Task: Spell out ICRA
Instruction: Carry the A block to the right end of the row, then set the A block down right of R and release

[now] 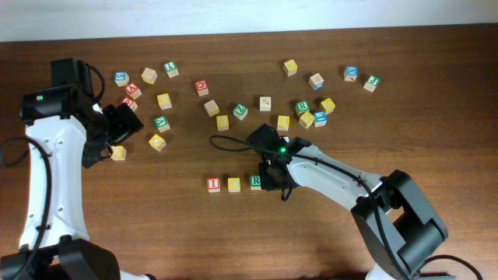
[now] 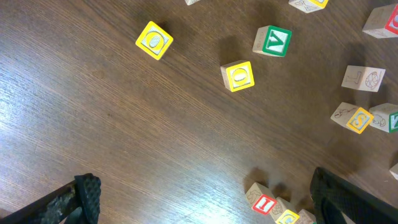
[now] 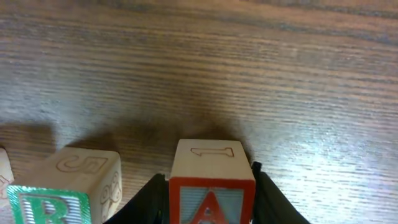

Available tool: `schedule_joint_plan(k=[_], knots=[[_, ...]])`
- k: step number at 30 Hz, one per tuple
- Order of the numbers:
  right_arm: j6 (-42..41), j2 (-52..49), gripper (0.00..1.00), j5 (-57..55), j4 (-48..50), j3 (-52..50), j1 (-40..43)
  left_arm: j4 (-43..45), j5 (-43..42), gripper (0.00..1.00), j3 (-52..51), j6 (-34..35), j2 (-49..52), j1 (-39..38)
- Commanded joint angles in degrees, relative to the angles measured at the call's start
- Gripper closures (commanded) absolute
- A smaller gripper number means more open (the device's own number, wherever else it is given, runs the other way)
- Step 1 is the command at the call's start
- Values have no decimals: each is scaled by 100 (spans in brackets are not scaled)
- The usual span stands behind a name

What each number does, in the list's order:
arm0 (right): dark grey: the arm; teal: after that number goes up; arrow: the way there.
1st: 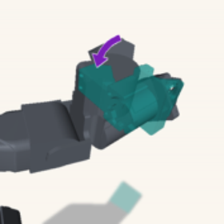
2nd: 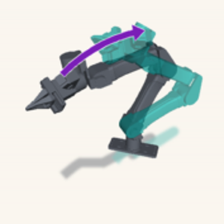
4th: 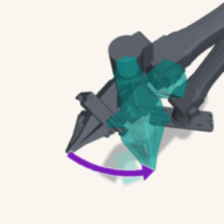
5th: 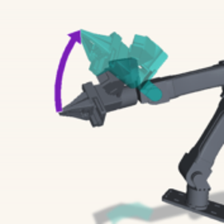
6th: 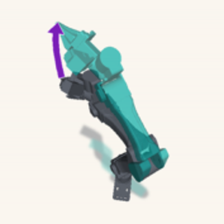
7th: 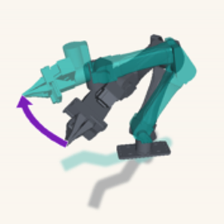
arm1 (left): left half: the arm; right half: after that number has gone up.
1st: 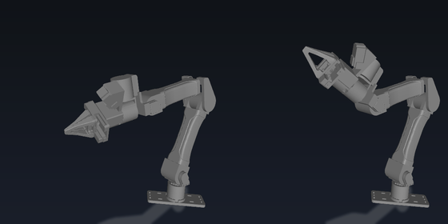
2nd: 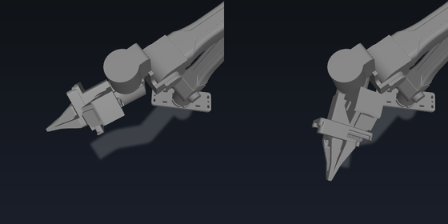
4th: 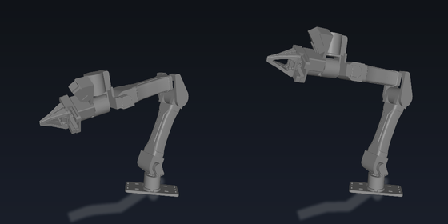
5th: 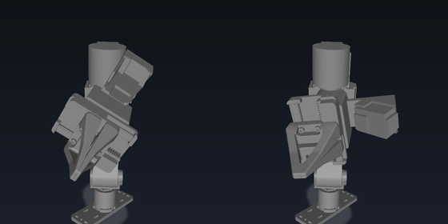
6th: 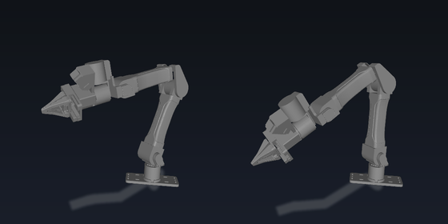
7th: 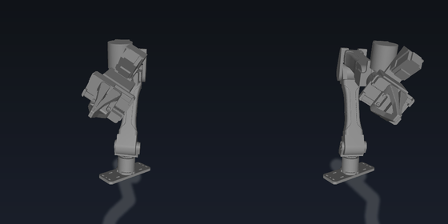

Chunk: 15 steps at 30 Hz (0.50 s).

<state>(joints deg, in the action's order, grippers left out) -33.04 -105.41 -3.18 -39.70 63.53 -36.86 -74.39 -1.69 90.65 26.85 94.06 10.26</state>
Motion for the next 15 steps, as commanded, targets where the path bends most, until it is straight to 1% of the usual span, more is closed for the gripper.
schedule_joint_plan(k=[1, 6, 12, 14, 15], knots=[[-50, -20, 75, 17, 118, -31, -26, -9, 0, 1, 37, 55, -17, 20], [-48, -20, 75, 413, 94, -31, -26, -9, 0, 1, 37, 55, -17, 20], [-48, -20, 74, 426, -31, -31, -26, -9, 0, 1, 37, 55, -17, 20], [-46, -20, 66, 424, -28, -31, -26, -9, 0, 1, 37, 55, -17, 20], [-46, -20, 63, 424, -26, -31, -26, -9, 0, 1, 37, 55, -17, 20]])
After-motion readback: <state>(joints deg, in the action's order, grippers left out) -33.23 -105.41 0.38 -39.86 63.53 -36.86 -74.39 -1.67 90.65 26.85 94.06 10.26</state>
